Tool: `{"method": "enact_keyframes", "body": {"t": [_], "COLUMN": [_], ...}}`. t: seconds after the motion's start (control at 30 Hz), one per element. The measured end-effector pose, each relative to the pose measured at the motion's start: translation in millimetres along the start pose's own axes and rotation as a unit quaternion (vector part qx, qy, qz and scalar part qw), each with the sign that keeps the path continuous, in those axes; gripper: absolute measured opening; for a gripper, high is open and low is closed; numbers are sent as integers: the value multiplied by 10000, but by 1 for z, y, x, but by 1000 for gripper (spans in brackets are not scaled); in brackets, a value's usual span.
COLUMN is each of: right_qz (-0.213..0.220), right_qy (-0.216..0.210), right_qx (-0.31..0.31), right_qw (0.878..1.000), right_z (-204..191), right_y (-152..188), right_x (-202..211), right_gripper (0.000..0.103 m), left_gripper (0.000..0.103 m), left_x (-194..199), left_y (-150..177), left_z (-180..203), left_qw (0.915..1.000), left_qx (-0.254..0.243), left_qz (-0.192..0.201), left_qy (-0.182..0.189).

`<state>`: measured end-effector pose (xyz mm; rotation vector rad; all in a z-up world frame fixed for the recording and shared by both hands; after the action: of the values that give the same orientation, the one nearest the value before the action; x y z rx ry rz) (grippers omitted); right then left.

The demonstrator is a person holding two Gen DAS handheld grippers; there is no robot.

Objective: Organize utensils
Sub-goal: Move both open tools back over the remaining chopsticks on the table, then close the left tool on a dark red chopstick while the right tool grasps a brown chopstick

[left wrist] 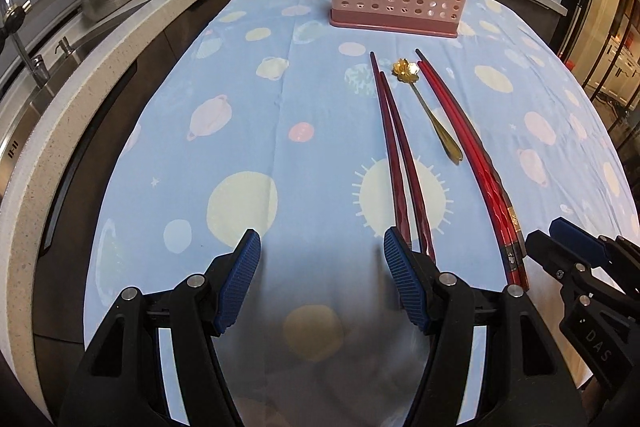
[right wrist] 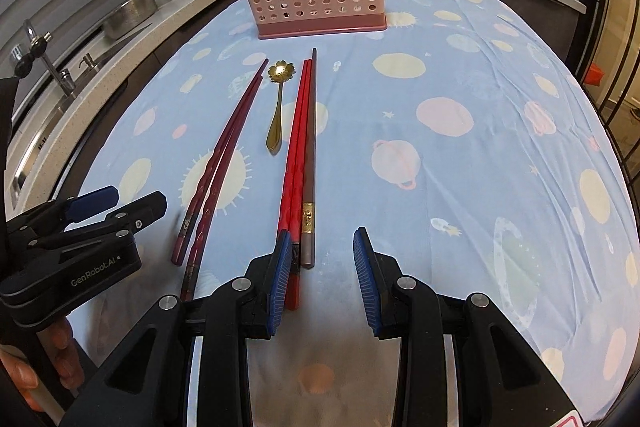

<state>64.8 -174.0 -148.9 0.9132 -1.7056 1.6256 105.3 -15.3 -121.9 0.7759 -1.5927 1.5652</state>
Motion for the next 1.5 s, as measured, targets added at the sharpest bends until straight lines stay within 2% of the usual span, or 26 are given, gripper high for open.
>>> {"method": "enact_keyframes", "body": {"t": [0.63,1.1,1.5], "right_qz": [-28,-92,-89], "right_qy": [153,99,92], "right_qx": [-129,2,-4], "right_qw": [9998,9999,9999], "right_z": [17,7,8], "right_y": [0,3,3], "right_x": [-11,-15,-15], "right_gripper": [27,9,8], "left_gripper": [61,60,60], "left_x": [-11,-10,-1], "left_y": [6,12,14], "left_z": [2,5,14], "left_qw": [9998,9994,9988], "left_qx": [-41,-35,-108], "left_qz": [-163,-253,-181], "left_qy": [61,255,431]}}
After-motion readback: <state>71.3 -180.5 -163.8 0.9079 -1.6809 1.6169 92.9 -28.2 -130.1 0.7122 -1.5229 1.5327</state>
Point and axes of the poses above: each gripper's, at about its wrist camera, not at the fingertips, and x roughly against the way its jaws point, z to its right, y to its underside, the point moved 3 cm from there along -x, roughly the way its jaws point, and after that the axes turned 10 degrees about x, right-handed, at the moved point
